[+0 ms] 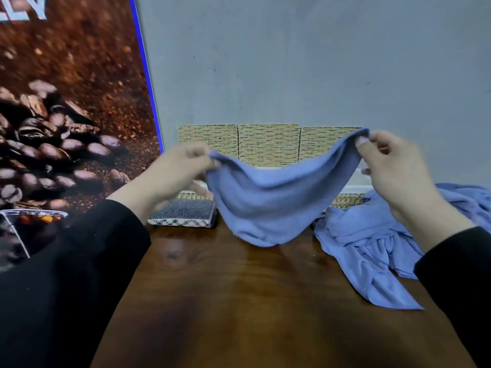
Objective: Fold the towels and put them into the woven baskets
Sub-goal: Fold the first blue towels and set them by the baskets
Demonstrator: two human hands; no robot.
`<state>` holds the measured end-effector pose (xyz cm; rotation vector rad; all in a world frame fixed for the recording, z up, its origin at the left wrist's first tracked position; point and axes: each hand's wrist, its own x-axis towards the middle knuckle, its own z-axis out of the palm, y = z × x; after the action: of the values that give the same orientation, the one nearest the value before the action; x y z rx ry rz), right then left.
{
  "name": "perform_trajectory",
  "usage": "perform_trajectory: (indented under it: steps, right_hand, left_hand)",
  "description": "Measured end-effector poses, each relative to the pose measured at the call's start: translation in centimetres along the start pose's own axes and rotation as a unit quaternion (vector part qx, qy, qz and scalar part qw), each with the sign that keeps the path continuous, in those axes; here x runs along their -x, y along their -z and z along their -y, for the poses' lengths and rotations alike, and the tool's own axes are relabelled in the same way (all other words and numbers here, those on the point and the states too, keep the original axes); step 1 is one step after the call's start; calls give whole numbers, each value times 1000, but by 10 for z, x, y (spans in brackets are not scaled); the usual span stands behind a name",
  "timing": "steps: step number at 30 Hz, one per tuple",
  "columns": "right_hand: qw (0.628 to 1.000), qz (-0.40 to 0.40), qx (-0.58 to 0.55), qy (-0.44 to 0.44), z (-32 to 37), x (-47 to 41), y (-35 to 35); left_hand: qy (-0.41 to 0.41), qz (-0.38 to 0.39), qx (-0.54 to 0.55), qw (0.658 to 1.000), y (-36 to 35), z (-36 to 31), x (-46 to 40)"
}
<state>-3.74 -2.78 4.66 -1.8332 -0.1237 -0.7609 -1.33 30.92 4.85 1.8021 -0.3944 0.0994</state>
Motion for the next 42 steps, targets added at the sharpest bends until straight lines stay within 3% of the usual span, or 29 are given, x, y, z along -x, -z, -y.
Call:
perform_trajectory:
  steps: [2, 4, 8, 12, 18, 23, 25, 28, 31, 33, 37, 40, 42]
  right_hand:
    - [999, 37, -5, -15, 0, 4, -10]
    - [993, 103, -38, -34, 0, 9, -24]
    - [981, 192, 7, 5, -8, 22, -53]
    - [973, 224, -61, -15, -11, 34, -74]
    - [963, 184, -148, -128, -23, 55, -79]
    - [928, 354, 54, -105, -54, 94, -74]
    - [935, 331, 71, -106, -58, 91, -65]
    - [964, 226, 111, -91, -45, 61, -43]
    - [968, 173, 172, -64, -18, 18, -22]
    - [982, 133, 125, -57, 1, -11, -15]
    - [994, 31, -99, 26, 38, -43, -9]
    - [994, 14, -8, 106, 34, -45, -5]
    - [995, 13, 25, 98, 20, -34, -4]
  left_hand:
    - [85, 160, -39, 983, -10, 6, 11]
    - [96, 198, -70, 973, -26, 12, 13]
    - [-44, 86, -153, 984, -58, 23, -5]
    - [-89, 145, -213, 962, -81, 23, -14]
    - [-134, 72, -241, 959, -86, 25, -20]
    - [-98, -26, -161, 982, -71, 23, -23]
    - [-55, -100, -91, 989, -57, 18, -24]
    - [-5, -160, 44, 986, -27, 12, -25]
    - [-34, -191, 100, 976, 0, 6, -34]
    - [-87, -223, 107, 965, 10, -5, -41]
    - [-201, -265, 111, 937, 22, -30, -47]
    - [-219, -293, 19, 931, 23, -32, -41]
    - [-195, -269, -34, 943, 19, -24, -33]
